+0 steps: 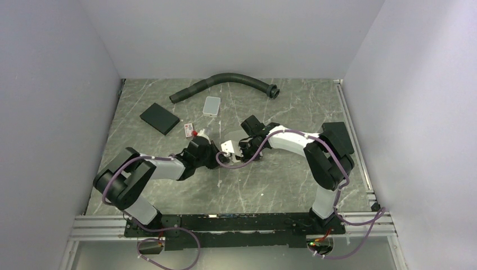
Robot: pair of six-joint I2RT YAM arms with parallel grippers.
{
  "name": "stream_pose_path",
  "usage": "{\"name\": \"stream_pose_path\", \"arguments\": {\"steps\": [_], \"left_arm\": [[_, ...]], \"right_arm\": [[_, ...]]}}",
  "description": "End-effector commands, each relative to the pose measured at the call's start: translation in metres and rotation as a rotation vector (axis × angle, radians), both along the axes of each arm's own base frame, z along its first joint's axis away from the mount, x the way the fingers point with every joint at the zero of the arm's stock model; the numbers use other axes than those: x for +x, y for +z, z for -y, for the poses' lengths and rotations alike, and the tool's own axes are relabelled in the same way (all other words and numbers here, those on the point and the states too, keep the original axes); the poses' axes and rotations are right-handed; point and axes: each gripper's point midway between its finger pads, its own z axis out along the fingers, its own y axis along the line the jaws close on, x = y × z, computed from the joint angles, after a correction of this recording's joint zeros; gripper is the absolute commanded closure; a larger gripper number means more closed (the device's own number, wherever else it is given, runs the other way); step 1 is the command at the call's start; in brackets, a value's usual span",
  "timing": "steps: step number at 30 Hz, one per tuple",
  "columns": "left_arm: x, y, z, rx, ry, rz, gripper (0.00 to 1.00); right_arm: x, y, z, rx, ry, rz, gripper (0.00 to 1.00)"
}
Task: Fold the paper box
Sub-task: Fold the paper box at the center of the board.
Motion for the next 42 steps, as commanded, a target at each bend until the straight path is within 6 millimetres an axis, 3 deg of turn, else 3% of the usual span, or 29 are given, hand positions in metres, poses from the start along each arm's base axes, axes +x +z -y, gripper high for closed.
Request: {"name": "stream_pose_path", "arguments": {"steps": [1, 6, 20, 27, 31, 36, 42], "left_arm": [[0.019, 0.007, 0.010, 0.011, 0.000, 0.054, 0.98], [0.023, 0.002, 0.021, -0.008, -0.032, 0.050, 0.99], [0.009, -0.005, 0.046, -0.063, -0.209, 0.050, 1.00], [-0.007, -0.006, 0.049, -0.064, -0.331, 0.083, 0.98], [-0.003, -0.004, 0.038, -0.023, -0.339, 0.128, 0.94], [0.012, 0.014, 0.026, -0.031, -0.331, 0.204, 0.91], [0.029, 0.055, 0.007, -0.024, -0.282, 0.345, 0.86]], "right_arm": [[0.000, 0.003, -0.010, 0.020, 0.012, -0.003, 1.00], [0.000, 0.003, -0.011, 0.022, 0.010, -0.003, 1.00], [-0.002, -0.003, -0.015, 0.006, 0.007, -0.001, 1.00], [0.002, -0.003, -0.015, 0.000, -0.014, 0.008, 1.00], [0.002, -0.003, -0.014, 0.001, -0.014, 0.009, 1.00], [0.001, -0.003, -0.014, -0.001, -0.014, 0.009, 1.00], [0.000, -0.005, -0.013, -0.004, -0.010, 0.003, 1.00]]}}
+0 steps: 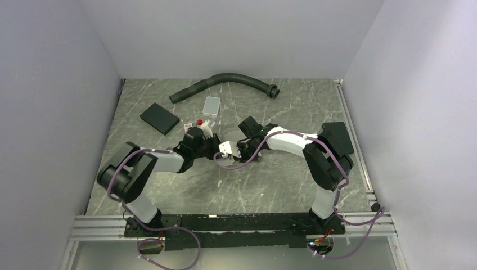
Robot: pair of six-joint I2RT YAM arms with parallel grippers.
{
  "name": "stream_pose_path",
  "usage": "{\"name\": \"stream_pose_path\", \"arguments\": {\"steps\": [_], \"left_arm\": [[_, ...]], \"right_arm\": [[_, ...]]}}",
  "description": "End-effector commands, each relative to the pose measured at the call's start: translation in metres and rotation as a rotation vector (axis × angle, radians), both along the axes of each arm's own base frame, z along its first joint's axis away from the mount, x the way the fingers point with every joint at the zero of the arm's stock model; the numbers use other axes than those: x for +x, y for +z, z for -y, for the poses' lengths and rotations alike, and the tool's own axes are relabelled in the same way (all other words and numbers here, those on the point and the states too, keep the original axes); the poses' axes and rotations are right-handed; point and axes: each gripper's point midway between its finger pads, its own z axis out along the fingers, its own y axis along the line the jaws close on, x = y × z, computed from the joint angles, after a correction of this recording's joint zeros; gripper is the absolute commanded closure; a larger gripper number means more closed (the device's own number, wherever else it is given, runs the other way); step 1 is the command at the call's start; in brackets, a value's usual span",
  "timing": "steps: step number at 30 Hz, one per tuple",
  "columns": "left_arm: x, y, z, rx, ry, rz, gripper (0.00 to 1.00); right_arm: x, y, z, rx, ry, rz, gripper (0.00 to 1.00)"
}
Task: Fold the paper box
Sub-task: Fold the paper box at the center of the board.
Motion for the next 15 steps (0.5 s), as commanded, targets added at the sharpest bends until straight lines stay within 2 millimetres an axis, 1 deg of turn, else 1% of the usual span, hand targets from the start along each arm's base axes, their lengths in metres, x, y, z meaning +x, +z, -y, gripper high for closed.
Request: {"name": "stream_pose_path", "arguments": {"steps": [1, 3, 6, 8, 9, 10, 12, 14, 15], "left_arm": [[0.007, 0.046, -0.011, -0.008, -0.013, 0.186, 0.85], [0.002, 0.053, -0.021, 0.029, -0.016, 0.240, 0.83], [-0.013, 0.070, -0.032, 0.041, -0.058, 0.395, 0.78], [-0.023, 0.073, -0.041, 0.046, -0.070, 0.498, 0.66], [-0.026, 0.071, -0.046, 0.054, -0.067, 0.553, 0.61], [-0.031, 0.070, -0.049, 0.063, -0.086, 0.622, 0.59], [-0.044, 0.064, -0.051, 0.062, -0.133, 0.702, 0.56], [-0.053, 0.062, -0.044, 0.065, -0.218, 0.765, 0.55], [-0.054, 0.058, -0.041, 0.072, -0.244, 0.773, 0.55]], "right_arm": [[0.002, -0.004, -0.008, 0.011, 0.008, -0.006, 1.00], [0.002, -0.004, -0.008, 0.010, 0.007, -0.008, 1.00], [0.001, -0.003, -0.008, 0.012, 0.011, -0.010, 1.00], [0.000, -0.003, -0.009, 0.017, 0.015, -0.012, 1.00], [0.000, -0.002, -0.009, 0.018, 0.016, -0.011, 1.00], [-0.001, -0.002, -0.009, 0.018, 0.020, -0.012, 1.00], [-0.002, -0.002, -0.009, 0.022, 0.025, -0.013, 1.00], [-0.002, -0.002, -0.009, 0.025, 0.028, -0.016, 1.00], [-0.003, -0.002, -0.009, 0.026, 0.029, -0.018, 1.00]]}}
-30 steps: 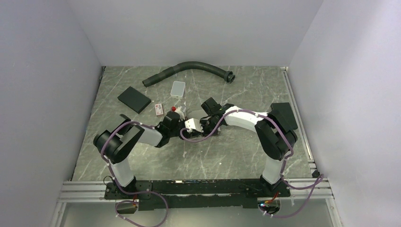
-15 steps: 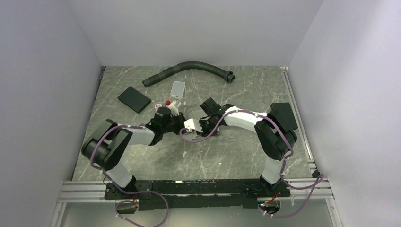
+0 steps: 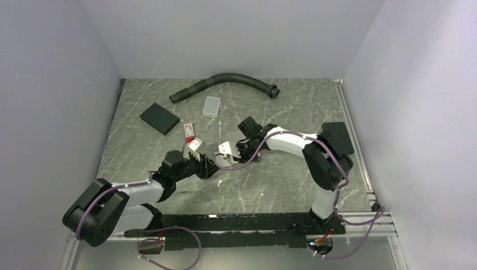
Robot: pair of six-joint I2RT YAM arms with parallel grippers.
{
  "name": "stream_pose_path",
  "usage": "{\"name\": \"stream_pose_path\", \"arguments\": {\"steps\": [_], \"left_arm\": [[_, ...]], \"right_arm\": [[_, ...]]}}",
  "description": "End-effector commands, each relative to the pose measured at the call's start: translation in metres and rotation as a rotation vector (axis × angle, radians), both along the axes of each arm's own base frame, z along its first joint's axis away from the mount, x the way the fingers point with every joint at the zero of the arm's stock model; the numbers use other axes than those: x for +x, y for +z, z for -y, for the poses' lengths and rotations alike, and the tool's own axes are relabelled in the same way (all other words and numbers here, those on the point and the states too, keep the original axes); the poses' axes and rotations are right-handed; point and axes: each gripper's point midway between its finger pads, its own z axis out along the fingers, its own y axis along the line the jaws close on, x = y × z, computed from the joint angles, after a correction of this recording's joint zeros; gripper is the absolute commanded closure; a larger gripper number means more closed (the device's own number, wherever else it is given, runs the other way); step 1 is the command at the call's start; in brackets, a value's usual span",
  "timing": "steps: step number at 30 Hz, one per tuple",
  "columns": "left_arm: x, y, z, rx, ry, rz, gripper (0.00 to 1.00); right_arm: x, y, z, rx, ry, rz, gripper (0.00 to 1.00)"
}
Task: Fold the paper box
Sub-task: Fold the paper box at the center of the board.
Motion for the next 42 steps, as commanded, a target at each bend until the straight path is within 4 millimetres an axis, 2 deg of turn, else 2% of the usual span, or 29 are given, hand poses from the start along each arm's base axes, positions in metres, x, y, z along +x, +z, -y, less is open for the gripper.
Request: {"name": "stream_pose_path", "arguments": {"steps": [1, 3, 7, 11, 19, 25, 28, 31, 34, 38, 40, 42], "left_arm": [[-0.003, 0.017, 0.019, 0.027, -0.167, 0.259, 0.55], [-0.001, 0.011, 0.023, 0.035, -0.182, 0.249, 0.56], [-0.010, 0.009, 0.038, 0.033, -0.239, 0.294, 0.56], [-0.003, -0.006, 0.049, 0.111, -0.221, 0.334, 0.56], [0.023, -0.024, 0.049, 0.160, -0.110, 0.410, 0.55], [0.026, -0.027, 0.055, 0.124, -0.108, 0.454, 0.54], [0.021, -0.034, 0.054, 0.143, -0.139, 0.487, 0.54], [0.016, -0.030, 0.053, 0.140, -0.157, 0.504, 0.54], [0.013, -0.018, 0.049, 0.132, -0.153, 0.542, 0.53], [0.005, 0.004, 0.038, 0.127, -0.132, 0.595, 0.39], [-0.001, 0.014, 0.040, 0.112, -0.164, 0.589, 0.37], [-0.009, 0.019, 0.043, 0.125, -0.218, 0.566, 0.25]], "right_arm": [[-0.001, -0.003, -0.007, 0.015, 0.014, -0.020, 1.00], [-0.001, -0.003, -0.006, 0.015, 0.009, -0.020, 1.00], [-0.001, -0.001, -0.007, 0.022, 0.002, -0.030, 1.00], [-0.002, 0.000, -0.008, 0.026, 0.003, -0.037, 1.00], [-0.003, 0.003, -0.010, 0.040, -0.003, -0.047, 1.00], [-0.005, 0.009, -0.013, 0.065, -0.009, -0.076, 1.00], [-0.004, 0.016, -0.014, 0.094, -0.018, -0.104, 1.00], [-0.005, 0.023, -0.014, 0.120, -0.021, -0.128, 1.00], [-0.005, 0.028, -0.012, 0.131, -0.021, -0.134, 1.00], [-0.004, 0.031, -0.010, 0.146, -0.027, -0.146, 1.00], [-0.004, 0.033, -0.010, 0.155, -0.028, -0.150, 1.00], [-0.004, 0.035, -0.010, 0.160, -0.029, -0.151, 1.00]]}}
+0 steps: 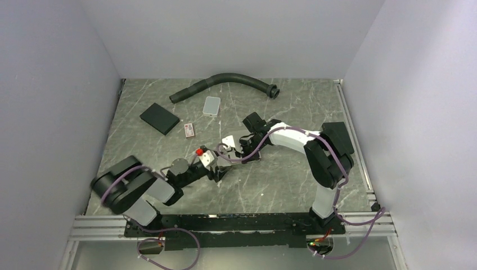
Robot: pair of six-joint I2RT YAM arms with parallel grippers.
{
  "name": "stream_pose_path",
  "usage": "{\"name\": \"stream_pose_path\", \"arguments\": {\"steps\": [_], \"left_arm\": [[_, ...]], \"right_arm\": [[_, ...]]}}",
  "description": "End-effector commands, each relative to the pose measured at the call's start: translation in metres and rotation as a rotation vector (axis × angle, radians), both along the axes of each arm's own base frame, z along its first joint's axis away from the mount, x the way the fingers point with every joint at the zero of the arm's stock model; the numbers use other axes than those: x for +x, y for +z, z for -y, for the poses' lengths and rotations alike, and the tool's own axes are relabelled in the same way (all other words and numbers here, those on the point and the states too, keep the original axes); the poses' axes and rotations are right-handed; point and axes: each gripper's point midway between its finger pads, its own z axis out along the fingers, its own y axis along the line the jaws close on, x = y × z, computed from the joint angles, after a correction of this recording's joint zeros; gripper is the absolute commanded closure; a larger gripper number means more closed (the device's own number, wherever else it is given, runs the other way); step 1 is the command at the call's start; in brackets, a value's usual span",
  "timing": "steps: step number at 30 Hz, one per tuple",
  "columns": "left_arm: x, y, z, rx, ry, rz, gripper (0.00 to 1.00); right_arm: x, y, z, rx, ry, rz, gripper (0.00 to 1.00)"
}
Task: Fold the paper box
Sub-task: Fold the paper box at the center of the board.
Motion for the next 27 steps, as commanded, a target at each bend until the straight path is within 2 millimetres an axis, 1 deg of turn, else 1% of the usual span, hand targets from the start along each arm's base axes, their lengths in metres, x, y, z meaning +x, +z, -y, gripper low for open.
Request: {"name": "stream_pose_path", "arguments": {"steps": [1, 6, 9, 12, 15, 27], "left_arm": [[-0.016, 0.016, 0.004, 0.058, -0.093, 0.013, 0.23], [-0.028, 0.029, -0.007, 0.100, -0.113, 0.062, 0.23], [-0.030, 0.033, -0.004, 0.087, -0.132, 0.070, 0.24], [-0.030, 0.025, 0.000, 0.090, -0.152, 0.056, 0.26], [-0.028, 0.022, 0.005, 0.082, -0.162, 0.045, 0.28], [-0.005, 0.005, 0.011, 0.141, -0.113, 0.023, 0.39]], "right_arm": [[0.000, 0.028, -0.011, 0.086, 0.011, -0.011, 1.00], [-0.003, 0.037, -0.015, 0.121, 0.010, -0.023, 1.00], [-0.003, 0.042, -0.019, 0.139, 0.000, -0.034, 1.00], [-0.004, 0.047, -0.021, 0.157, -0.003, -0.048, 1.00], [-0.004, 0.050, -0.023, 0.166, -0.009, -0.055, 1.00], [-0.007, 0.046, -0.024, 0.166, -0.008, -0.072, 1.00]]}}
